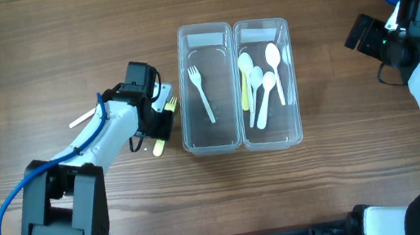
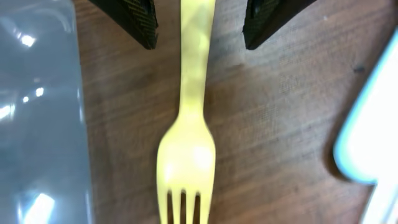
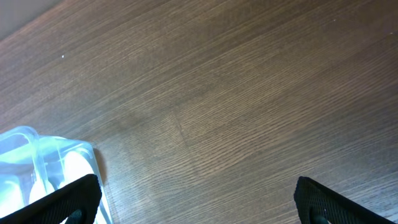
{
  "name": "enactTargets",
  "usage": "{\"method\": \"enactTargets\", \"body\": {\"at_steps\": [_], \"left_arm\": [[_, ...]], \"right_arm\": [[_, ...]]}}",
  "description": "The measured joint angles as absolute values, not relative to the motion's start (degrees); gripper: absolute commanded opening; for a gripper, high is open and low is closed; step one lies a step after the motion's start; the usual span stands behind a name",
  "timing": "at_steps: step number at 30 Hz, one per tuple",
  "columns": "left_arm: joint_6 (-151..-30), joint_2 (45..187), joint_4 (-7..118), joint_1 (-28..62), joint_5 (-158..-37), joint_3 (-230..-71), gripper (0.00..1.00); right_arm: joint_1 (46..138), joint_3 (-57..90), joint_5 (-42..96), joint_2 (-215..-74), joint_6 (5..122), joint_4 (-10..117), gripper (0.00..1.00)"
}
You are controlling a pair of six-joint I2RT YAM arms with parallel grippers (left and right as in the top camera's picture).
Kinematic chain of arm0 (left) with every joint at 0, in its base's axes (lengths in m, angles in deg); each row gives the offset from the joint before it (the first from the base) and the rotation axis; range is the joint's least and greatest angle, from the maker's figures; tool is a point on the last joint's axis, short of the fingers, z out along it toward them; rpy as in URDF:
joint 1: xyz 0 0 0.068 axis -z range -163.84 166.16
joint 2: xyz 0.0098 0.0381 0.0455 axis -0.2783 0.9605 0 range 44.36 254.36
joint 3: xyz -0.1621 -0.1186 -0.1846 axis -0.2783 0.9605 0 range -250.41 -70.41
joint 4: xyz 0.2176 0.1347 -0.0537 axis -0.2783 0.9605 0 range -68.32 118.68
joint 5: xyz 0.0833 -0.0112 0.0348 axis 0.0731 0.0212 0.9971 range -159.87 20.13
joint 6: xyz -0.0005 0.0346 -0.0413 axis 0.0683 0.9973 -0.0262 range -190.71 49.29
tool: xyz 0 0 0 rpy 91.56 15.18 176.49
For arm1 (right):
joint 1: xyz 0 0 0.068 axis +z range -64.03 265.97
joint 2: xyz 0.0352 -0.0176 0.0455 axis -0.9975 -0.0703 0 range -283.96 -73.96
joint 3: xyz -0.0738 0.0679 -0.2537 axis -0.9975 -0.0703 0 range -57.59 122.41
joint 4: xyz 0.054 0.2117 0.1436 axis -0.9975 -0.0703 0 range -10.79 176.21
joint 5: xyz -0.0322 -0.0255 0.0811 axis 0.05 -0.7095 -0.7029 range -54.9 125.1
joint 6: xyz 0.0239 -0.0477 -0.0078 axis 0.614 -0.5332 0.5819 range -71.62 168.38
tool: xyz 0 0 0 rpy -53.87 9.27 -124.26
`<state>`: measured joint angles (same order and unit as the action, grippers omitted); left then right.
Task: Pack container
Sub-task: 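Return the left gripper and grasp the yellow fork, then lift the yellow fork with the left gripper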
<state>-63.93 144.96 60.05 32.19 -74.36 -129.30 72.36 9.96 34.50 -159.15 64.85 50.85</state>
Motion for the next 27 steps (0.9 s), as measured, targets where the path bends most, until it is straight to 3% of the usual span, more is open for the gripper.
{"method": "enactTargets", "body": {"at_steps": [10, 16, 27], "left_arm": [[-63.9, 148.4, 58.2, 32.2, -74.8, -129.6, 0.34], [-63.9, 148.8, 58.3, 32.2, -74.9, -130.0, 0.04], [-63.7, 148.1, 59.9, 32.2, -74.7, -131.2, 0.04]], "right_arm": [[72.4, 10.0, 34.4, -159.1, 64.8, 50.9, 1.0], [72.4, 10.0, 34.1, -159.1, 64.8, 50.9, 1.0], [72.4, 10.0, 34.1, -159.1, 64.8, 50.9, 1.0]]}}
